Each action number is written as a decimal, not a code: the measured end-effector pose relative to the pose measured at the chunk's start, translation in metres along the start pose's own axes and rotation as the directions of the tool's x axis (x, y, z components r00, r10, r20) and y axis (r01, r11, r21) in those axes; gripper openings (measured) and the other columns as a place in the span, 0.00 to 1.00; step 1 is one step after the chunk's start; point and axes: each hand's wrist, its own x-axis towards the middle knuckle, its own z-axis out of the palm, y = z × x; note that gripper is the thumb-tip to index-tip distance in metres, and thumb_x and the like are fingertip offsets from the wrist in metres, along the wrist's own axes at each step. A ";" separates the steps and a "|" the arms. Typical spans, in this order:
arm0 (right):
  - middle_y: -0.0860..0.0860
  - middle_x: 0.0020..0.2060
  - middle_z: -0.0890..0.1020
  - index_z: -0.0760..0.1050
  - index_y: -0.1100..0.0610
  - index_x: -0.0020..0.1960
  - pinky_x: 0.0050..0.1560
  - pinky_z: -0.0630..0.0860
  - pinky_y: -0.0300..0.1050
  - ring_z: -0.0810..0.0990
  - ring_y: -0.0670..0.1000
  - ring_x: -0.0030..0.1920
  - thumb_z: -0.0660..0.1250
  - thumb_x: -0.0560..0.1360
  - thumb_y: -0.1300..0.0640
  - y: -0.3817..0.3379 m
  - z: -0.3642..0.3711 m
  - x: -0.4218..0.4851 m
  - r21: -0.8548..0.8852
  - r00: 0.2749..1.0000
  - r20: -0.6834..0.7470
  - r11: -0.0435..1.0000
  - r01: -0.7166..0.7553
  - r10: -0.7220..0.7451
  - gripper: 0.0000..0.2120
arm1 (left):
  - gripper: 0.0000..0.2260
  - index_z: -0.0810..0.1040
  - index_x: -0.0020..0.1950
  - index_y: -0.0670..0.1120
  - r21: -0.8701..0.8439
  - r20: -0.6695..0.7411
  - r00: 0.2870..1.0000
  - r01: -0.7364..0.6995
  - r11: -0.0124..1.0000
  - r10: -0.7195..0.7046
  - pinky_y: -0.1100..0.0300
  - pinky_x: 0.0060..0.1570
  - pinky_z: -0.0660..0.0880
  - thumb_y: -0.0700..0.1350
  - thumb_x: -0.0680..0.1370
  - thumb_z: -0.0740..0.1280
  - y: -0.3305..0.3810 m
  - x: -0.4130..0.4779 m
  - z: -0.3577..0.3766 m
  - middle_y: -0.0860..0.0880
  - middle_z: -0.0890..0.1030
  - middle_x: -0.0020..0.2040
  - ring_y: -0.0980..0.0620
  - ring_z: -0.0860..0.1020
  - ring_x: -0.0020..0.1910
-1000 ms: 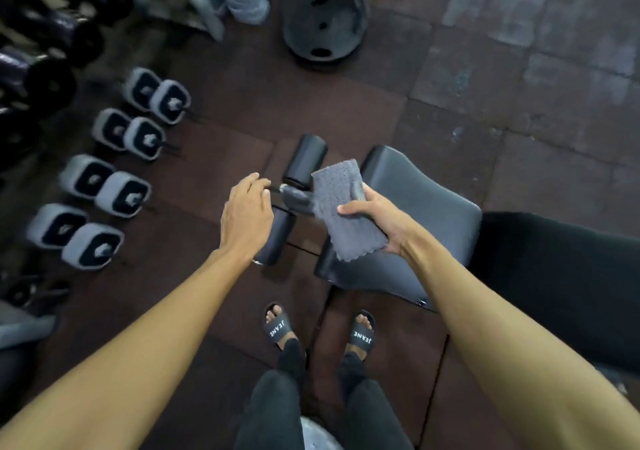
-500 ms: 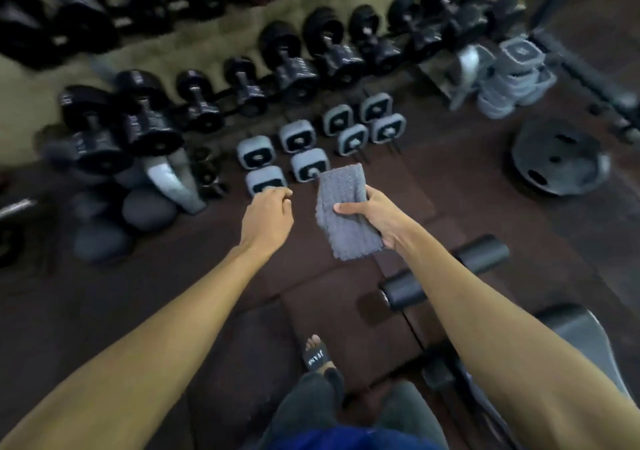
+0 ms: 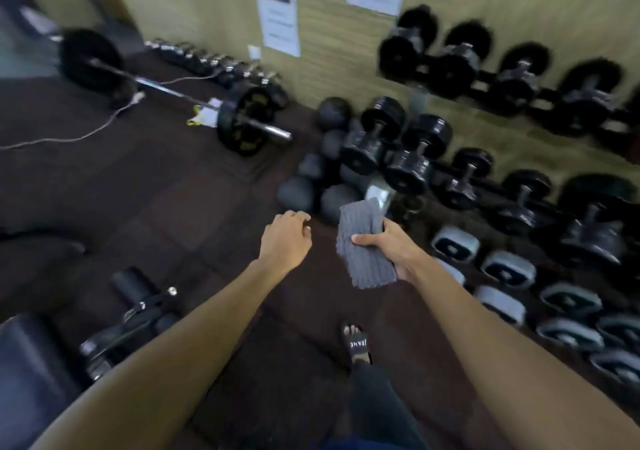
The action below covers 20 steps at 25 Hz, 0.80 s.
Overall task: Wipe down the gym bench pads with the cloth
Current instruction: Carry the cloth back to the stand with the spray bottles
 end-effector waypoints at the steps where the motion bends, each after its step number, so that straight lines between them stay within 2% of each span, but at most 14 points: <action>1: 0.57 0.52 0.83 0.74 0.59 0.60 0.46 0.82 0.51 0.84 0.56 0.50 0.73 0.73 0.66 -0.015 0.015 0.029 -0.035 0.999 0.049 0.999 -0.001 0.003 0.18 | 0.16 0.75 0.68 0.48 -0.011 -0.017 0.998 0.056 0.998 -0.056 0.49 0.62 0.72 0.45 0.82 0.59 -0.017 0.017 -0.006 0.48 0.77 0.65 0.46 0.74 0.64; 4: 0.58 0.52 0.84 0.74 0.59 0.61 0.47 0.82 0.51 0.84 0.57 0.51 0.73 0.73 0.67 -0.059 0.064 0.128 -0.134 0.978 0.210 0.991 0.018 0.011 0.18 | 0.16 0.75 0.68 0.48 -0.052 -0.099 0.970 0.218 0.975 -0.222 0.49 0.63 0.71 0.45 0.81 0.59 -0.070 0.080 -0.032 0.48 0.76 0.65 0.46 0.73 0.64; 8: 0.60 0.57 0.83 0.74 0.60 0.64 0.54 0.81 0.57 0.83 0.60 0.55 0.74 0.72 0.66 -0.120 0.149 0.244 -0.266 0.913 0.403 0.962 0.059 0.056 0.22 | 0.15 0.76 0.66 0.48 -0.131 -0.189 0.875 0.428 0.894 -0.446 0.48 0.63 0.72 0.45 0.81 0.59 -0.141 0.142 -0.073 0.49 0.77 0.64 0.46 0.73 0.64; 12: 0.58 0.55 0.84 0.75 0.58 0.62 0.50 0.82 0.52 0.84 0.57 0.53 0.74 0.72 0.66 -0.167 0.251 0.327 -0.366 0.845 0.519 0.927 0.081 0.131 0.21 | 0.15 0.76 0.66 0.48 -0.198 -0.208 0.760 0.584 0.787 -0.616 0.48 0.61 0.73 0.45 0.81 0.59 -0.219 0.184 -0.108 0.48 0.78 0.64 0.46 0.74 0.63; 15: 0.55 0.53 0.84 0.76 0.57 0.61 0.48 0.81 0.48 0.84 0.55 0.52 0.73 0.73 0.66 -0.188 0.330 0.393 -0.445 0.809 0.566 0.885 0.137 0.160 0.19 | 0.15 0.76 0.66 0.48 -0.241 -0.234 0.685 0.647 0.723 -0.690 0.50 0.60 0.73 0.45 0.81 0.59 -0.293 0.228 -0.132 0.49 0.78 0.64 0.46 0.74 0.62; 20: 0.54 0.50 0.83 0.75 0.55 0.58 0.45 0.80 0.47 0.83 0.53 0.48 0.71 0.74 0.67 -0.230 0.487 0.516 -0.499 0.767 0.615 0.843 0.201 0.181 0.15 | 0.14 0.76 0.65 0.48 -0.268 -0.255 0.625 0.687 0.675 -0.737 0.50 0.59 0.73 0.46 0.81 0.59 -0.448 0.328 -0.191 0.49 0.78 0.64 0.46 0.74 0.63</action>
